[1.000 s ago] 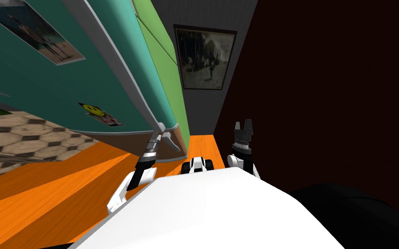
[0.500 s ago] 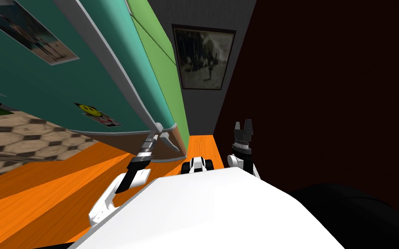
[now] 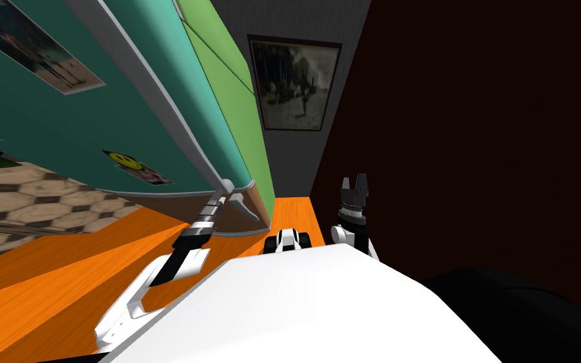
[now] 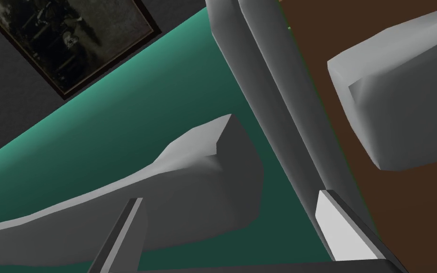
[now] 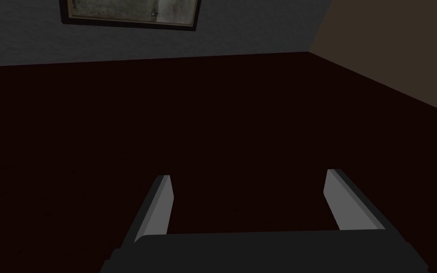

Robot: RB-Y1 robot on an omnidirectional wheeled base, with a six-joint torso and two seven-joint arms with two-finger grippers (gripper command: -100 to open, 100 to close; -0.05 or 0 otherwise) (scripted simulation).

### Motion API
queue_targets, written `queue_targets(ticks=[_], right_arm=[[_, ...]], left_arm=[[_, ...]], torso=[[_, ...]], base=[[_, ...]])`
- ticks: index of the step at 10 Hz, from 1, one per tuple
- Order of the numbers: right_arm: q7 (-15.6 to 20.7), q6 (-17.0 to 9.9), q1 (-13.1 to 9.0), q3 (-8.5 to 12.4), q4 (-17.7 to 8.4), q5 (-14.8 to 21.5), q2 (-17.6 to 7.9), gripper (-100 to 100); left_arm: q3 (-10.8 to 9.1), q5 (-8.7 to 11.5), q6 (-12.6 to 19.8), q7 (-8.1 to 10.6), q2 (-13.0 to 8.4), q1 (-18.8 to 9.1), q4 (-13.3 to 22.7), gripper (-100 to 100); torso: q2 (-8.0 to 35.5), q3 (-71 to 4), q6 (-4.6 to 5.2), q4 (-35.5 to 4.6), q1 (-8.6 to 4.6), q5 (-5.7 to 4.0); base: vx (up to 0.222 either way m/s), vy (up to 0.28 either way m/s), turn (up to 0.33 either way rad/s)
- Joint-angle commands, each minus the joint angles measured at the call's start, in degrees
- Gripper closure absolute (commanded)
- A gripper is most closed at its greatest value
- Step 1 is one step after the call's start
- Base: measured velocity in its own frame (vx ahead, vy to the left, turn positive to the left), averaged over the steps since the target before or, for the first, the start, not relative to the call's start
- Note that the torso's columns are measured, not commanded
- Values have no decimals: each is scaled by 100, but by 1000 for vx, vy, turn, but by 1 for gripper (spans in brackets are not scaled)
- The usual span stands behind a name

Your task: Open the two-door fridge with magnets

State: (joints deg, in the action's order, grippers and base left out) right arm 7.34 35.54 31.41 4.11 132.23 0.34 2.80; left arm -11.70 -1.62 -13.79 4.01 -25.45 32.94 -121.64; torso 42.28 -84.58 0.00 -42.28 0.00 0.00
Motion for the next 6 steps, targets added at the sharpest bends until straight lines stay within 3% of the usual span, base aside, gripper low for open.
queue_targets(ticks=[1,2,3,6], right_arm=[[0,0,0,0,0,0,0,0],[0,0,0,0,0,0,0,0],[0,0,0,0,0,0,0,0],[0,0,0,0,0,0,0,0]], left_arm=[[-105,4,369,51,-202,88,-165,-100],[-170,7,532,80,-332,140,-257,-100],[-170,7,570,80,-332,140,-257,-100],[-364,15,1131,168,-727,292,-521,-100]], torso=[[0,1,0,0,2,1],[0,0,0,0,2,0],[0,1,0,0,-4,-1],[0,0,0,0,-2,-1]], base=[[8,-30,7],[8,-46,14],[6,-34,7],[8,-45,10]])
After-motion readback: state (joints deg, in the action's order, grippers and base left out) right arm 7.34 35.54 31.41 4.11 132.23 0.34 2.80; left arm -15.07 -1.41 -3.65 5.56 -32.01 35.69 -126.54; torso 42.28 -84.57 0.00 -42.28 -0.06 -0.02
